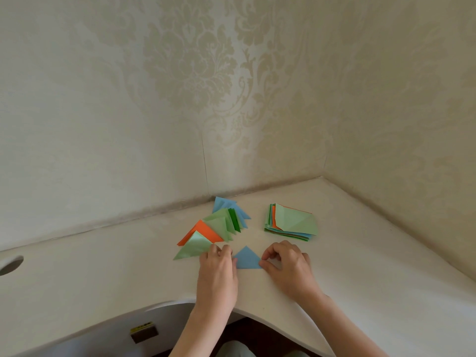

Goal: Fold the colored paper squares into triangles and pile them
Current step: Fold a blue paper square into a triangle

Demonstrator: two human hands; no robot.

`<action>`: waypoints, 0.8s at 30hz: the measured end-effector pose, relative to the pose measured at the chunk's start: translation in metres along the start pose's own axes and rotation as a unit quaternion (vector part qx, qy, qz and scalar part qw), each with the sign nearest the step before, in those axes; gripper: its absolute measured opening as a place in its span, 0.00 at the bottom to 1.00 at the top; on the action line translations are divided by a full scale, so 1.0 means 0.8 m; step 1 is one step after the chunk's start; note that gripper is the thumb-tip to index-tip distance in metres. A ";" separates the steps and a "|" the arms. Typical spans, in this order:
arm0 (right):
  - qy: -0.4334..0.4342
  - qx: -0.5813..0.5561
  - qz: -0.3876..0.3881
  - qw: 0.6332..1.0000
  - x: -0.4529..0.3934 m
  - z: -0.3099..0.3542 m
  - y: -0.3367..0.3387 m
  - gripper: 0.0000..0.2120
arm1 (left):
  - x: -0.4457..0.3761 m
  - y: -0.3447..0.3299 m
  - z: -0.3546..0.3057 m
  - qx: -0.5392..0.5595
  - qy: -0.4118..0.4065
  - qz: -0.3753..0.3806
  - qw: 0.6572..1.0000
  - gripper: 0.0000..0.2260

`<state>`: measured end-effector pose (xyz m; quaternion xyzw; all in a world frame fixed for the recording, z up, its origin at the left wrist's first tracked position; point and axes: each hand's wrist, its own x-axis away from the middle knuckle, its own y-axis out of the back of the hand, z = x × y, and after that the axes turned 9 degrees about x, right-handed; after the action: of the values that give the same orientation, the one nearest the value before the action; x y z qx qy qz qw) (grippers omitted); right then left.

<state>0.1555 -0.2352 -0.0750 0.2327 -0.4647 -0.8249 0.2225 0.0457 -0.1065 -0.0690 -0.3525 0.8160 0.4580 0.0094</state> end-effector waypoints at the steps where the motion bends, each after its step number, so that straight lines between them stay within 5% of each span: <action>1: 0.000 0.001 0.000 1.000 0.000 0.000 0.000 0.07 | -0.002 0.000 -0.005 0.002 0.009 0.001 1.000 0.09; 6: 0.003 0.006 0.000 1.000 -0.001 -0.001 -0.001 0.06 | -0.013 -0.008 -0.010 0.029 0.046 0.034 0.998 0.14; 15: 0.006 -0.019 -0.032 0.999 -0.006 -0.004 -0.003 0.06 | -0.006 -0.017 0.005 0.122 0.003 0.022 0.992 0.03; 20: 0.016 -0.006 -0.226 0.974 -0.025 -0.016 0.018 0.07 | -0.008 0.010 0.035 0.108 -0.022 -0.015 0.994 0.05; 24: -0.009 0.110 -0.226 0.968 -0.046 -0.031 0.025 0.15 | -0.010 0.036 0.065 0.080 -0.016 -0.041 0.996 0.05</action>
<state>0.2022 -0.2393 -0.0625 0.3468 -0.4898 -0.7999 -0.0008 0.0190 -0.0534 -0.0753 -0.3762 0.8347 0.3962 0.0695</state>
